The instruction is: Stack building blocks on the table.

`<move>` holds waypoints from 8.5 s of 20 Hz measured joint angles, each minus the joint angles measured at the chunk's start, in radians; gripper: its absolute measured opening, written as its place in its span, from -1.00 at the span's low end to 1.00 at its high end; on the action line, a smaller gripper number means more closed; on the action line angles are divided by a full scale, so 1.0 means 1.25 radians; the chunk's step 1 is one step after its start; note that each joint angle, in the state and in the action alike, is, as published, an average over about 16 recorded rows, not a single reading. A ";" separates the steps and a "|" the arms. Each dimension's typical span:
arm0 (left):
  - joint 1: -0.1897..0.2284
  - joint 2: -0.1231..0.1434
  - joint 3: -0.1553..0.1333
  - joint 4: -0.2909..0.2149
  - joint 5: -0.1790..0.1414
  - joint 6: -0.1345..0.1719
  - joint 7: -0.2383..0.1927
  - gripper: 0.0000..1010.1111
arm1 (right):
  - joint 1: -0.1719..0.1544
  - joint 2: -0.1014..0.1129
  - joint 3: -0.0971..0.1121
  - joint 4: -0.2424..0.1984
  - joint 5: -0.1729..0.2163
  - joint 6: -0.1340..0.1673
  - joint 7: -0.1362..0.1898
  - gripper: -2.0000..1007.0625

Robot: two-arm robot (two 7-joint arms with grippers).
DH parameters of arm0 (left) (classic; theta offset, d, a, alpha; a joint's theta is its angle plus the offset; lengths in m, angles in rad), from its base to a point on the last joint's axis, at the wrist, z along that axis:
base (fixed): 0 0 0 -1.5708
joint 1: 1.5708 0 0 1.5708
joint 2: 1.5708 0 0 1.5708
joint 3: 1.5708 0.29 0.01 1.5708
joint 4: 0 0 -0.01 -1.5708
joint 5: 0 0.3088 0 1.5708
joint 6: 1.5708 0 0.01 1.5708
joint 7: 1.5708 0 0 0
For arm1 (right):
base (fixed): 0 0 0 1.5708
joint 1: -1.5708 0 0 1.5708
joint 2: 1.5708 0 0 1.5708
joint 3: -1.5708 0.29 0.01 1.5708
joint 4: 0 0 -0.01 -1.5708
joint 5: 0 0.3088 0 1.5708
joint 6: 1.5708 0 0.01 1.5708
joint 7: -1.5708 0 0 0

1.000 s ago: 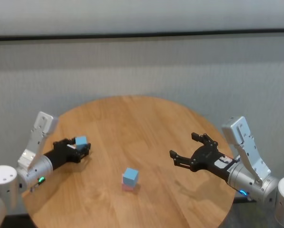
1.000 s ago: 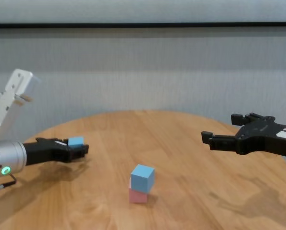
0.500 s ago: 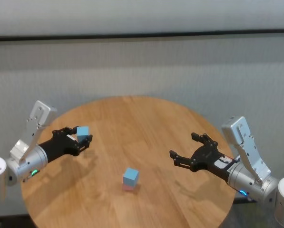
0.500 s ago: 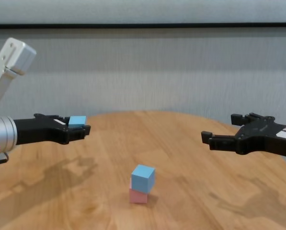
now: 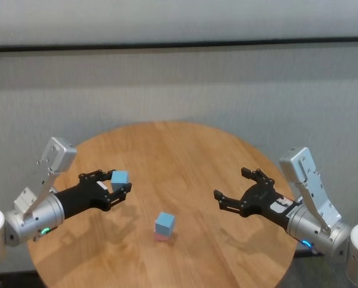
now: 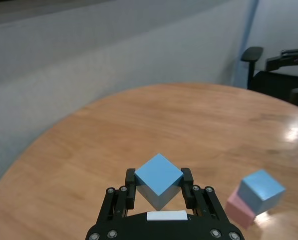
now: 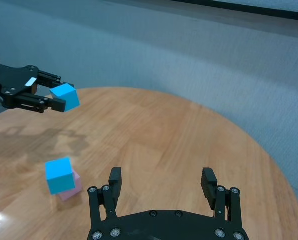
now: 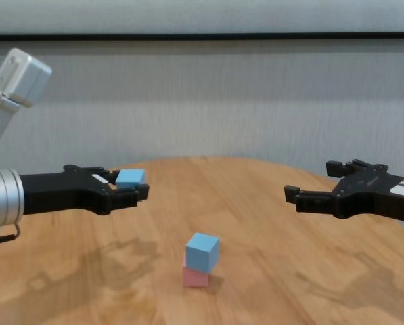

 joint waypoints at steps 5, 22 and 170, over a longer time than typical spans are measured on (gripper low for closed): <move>0.008 0.006 0.015 -0.022 -0.019 -0.005 -0.035 0.11 | 0.000 0.000 0.000 0.000 0.000 0.000 0.000 0.99; 0.019 0.033 0.086 -0.101 -0.038 0.012 -0.103 0.11 | 0.000 0.000 0.000 0.000 0.000 0.000 0.000 0.99; -0.012 0.071 0.197 -0.131 -0.163 -0.027 0.002 0.98 | 0.000 0.000 0.000 0.000 0.000 0.000 0.000 0.99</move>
